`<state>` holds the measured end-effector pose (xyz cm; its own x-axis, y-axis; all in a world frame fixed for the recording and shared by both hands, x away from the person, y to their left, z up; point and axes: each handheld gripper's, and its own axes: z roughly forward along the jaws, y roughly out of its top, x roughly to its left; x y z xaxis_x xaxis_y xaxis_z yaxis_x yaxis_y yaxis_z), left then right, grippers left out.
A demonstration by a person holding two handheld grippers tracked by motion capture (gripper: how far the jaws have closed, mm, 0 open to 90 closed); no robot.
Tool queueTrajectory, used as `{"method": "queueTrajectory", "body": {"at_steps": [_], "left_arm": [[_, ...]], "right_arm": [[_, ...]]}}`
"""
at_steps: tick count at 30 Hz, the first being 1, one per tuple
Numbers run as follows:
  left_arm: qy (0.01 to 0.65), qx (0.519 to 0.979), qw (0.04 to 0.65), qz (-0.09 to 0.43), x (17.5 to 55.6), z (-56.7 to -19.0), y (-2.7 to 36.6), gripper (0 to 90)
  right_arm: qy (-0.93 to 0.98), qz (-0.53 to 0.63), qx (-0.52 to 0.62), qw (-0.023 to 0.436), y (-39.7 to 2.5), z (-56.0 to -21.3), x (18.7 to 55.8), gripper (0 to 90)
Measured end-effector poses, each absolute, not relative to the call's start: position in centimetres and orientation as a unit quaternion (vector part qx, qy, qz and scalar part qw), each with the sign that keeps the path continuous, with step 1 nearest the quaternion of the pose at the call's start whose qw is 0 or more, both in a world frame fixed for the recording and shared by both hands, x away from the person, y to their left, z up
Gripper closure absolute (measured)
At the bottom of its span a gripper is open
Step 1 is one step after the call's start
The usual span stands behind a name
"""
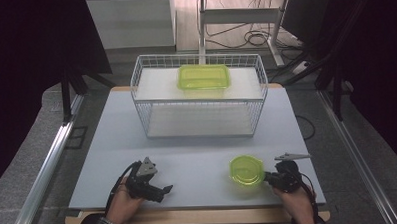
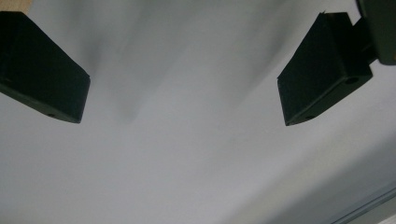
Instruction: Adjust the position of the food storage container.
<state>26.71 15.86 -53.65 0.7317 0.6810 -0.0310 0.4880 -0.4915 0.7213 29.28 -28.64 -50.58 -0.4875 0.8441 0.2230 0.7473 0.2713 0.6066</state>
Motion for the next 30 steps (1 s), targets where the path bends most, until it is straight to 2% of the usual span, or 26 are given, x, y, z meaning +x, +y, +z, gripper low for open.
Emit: {"method": "queueTrajectory", "body": {"at_steps": [10, 14, 30], "left_arm": [[0.343, 0.854, 0.370, 0.131, 26.7, -53.7, 15.8, 2.2], [0.343, 0.853, 0.370, 0.131, 26.7, -53.6, 15.8, 2.2], [0.342, 0.855, 0.367, 0.132, 26.7, -53.7, 15.9, 2.2]], "right_arm": [[0.791, 0.367, 0.489, 0.024, -27.2, -51.3, 30.5, 86.7], [0.794, 0.371, 0.481, 0.018, -26.1, -51.5, 31.2, 86.7], [0.831, 0.371, 0.415, -0.012, -19.1, -51.6, 32.5, 85.9]]}}
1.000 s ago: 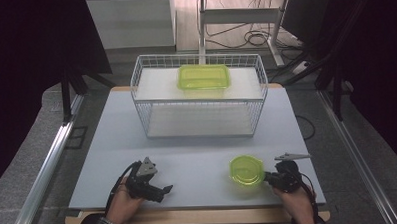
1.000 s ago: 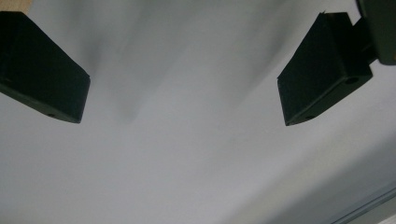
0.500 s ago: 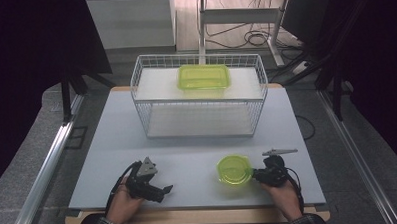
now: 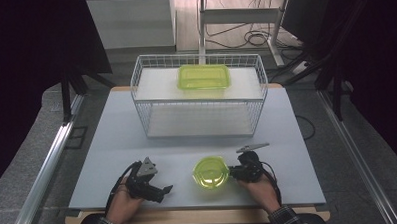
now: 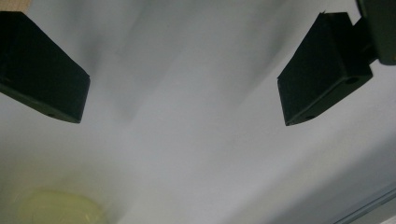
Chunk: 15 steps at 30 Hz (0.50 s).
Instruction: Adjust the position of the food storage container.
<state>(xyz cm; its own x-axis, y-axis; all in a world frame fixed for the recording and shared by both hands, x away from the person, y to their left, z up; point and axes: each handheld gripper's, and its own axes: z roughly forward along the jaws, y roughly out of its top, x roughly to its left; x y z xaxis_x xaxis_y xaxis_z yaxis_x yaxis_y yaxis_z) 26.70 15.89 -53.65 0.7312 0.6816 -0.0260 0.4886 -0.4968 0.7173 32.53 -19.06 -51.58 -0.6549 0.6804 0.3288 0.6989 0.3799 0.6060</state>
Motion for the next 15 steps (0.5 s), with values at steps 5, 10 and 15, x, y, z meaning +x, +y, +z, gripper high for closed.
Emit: {"method": "queueTrajectory", "body": {"at_steps": [5, 10, 15], "left_arm": [[0.343, 0.854, 0.368, 0.131, 26.7, -53.7, 15.9, 2.2], [0.343, 0.854, 0.368, 0.129, 26.7, -53.6, 15.9, 2.2], [0.344, 0.855, 0.367, 0.126, 26.7, -53.6, 15.8, 2.2]], "right_arm": [[-0.844, -0.366, -0.391, 0.018, -17.3, -51.6, 31.8, 85.2], [-0.845, -0.365, -0.390, -0.009, -18.0, -51.2, 31.7, 84.0], [-0.843, -0.367, -0.389, -0.052, -19.2, -50.3, 31.6, 79.2]]}}
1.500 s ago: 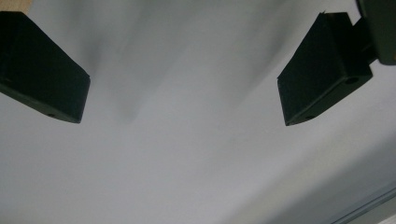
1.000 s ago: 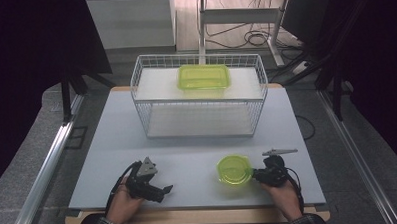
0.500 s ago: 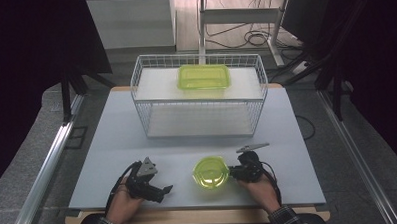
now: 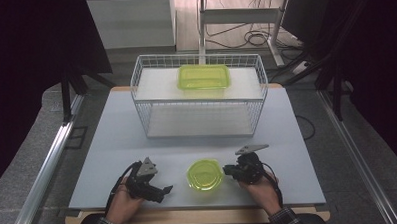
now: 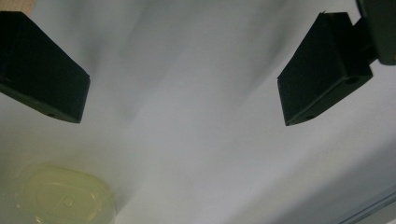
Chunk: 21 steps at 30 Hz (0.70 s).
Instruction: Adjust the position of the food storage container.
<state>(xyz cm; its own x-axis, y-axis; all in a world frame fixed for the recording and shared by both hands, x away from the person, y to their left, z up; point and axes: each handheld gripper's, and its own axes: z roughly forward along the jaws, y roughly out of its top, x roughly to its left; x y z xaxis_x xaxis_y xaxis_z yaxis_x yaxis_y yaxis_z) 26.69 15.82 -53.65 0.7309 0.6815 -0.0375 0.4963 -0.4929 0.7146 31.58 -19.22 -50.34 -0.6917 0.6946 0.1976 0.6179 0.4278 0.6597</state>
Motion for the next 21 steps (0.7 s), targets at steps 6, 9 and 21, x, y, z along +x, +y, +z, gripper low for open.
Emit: {"method": "queueTrajectory", "body": {"at_steps": [6, 9, 21], "left_arm": [[0.349, 0.853, 0.369, 0.122, 26.7, -53.6, 16.0, 2.2], [0.349, 0.853, 0.368, 0.122, 26.7, -53.6, 16.0, 2.2], [0.351, 0.852, 0.367, 0.125, 26.7, -53.6, 16.1, 2.2]], "right_arm": [[0.844, 0.364, 0.382, 0.093, -20.2, -49.6, 31.3, 65.4], [0.844, 0.365, 0.379, 0.106, -20.6, -49.5, 31.3, 54.0], [0.844, 0.377, 0.365, 0.109, -21.7, -49.8, 31.6, 17.9]]}}
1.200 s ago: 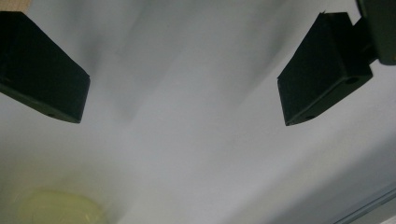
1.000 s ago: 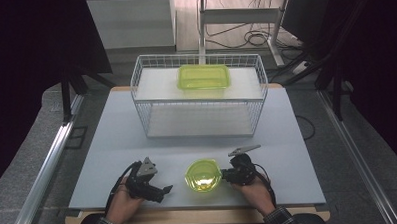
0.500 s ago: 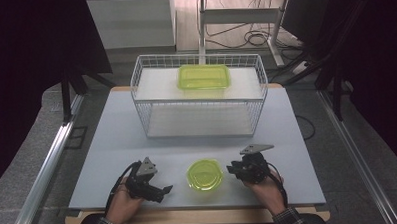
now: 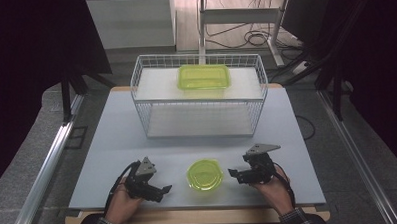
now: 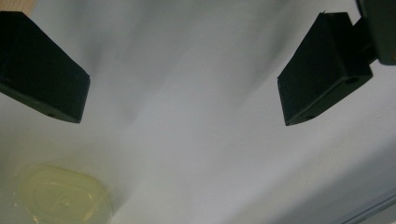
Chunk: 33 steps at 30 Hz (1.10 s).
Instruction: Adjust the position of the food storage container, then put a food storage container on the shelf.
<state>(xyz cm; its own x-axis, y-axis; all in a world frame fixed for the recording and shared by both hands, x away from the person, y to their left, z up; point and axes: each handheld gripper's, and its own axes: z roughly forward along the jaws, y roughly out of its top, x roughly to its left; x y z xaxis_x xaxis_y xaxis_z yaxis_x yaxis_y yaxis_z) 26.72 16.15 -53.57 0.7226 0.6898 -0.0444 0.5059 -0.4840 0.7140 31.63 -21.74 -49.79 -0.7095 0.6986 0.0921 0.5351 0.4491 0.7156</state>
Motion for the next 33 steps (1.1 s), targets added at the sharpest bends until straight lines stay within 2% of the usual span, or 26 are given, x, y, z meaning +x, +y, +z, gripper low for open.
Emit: {"method": "queueTrajectory", "body": {"at_steps": [12, 17, 25, 29, 33], "left_arm": [[0.350, 0.853, 0.366, 0.126, 26.7, -53.6, 16.1, 2.2], [0.349, 0.854, 0.365, 0.125, 26.8, -53.7, 16.1, 2.2], [0.348, 0.854, 0.366, 0.126, 26.7, -53.7, 16.0, 2.2], [0.348, 0.855, 0.365, 0.125, 26.8, -53.7, 16.0, 2.2], [0.347, 0.856, 0.363, 0.125, 26.8, -53.7, 16.0, 2.1]], "right_arm": [[0.840, 0.391, 0.358, 0.117, -21.9, -49.5, 31.5, 1.2], [0.838, 0.393, 0.360, 0.119, -21.8, -49.2, 31.5, 0.5], [0.843, 0.397, 0.353, 0.087, -20.6, -48.3, 31.0, 3.7], [0.841, 0.402, 0.352, 0.091, -20.2, -47.9, 30.9, 3.3], [0.835, 0.418, 0.352, 0.073, -19.8, -47.4, 30.7, 1.4]]}}
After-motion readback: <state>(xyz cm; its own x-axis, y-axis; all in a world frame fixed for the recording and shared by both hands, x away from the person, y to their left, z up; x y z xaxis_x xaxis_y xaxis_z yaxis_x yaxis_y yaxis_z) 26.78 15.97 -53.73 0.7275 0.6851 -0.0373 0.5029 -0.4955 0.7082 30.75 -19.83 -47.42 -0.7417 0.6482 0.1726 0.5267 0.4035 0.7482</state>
